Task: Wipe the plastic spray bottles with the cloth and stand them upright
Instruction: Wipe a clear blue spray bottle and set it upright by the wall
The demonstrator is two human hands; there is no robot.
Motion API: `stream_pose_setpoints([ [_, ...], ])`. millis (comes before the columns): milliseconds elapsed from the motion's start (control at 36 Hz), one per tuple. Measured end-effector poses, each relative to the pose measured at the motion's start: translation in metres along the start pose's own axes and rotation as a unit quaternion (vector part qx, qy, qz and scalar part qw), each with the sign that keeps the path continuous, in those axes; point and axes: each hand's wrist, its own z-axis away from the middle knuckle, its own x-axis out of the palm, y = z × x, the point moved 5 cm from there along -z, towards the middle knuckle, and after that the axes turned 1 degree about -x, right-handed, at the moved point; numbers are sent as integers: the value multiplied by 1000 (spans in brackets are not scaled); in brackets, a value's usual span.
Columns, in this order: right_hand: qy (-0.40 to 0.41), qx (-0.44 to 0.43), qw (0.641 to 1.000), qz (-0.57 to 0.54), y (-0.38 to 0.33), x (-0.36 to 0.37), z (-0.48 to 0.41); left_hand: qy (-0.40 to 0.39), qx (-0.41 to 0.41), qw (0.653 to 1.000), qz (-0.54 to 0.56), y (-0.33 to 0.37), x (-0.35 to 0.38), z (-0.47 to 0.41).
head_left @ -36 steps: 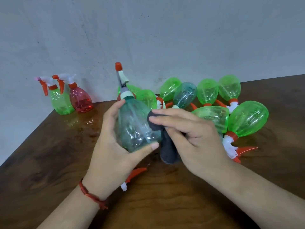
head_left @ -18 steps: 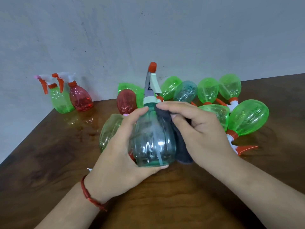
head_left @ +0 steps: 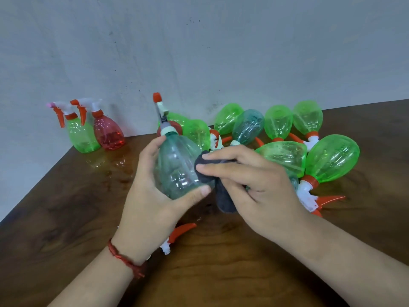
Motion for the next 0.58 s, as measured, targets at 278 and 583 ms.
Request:
stream_pose_setpoints([
  [278,27,42,996,-74,1,0,2,-5,-40,994,105,3,2,1],
  [583,73,185,954,-224,28,-9,-9,-159,3,984,80,12,22,12],
])
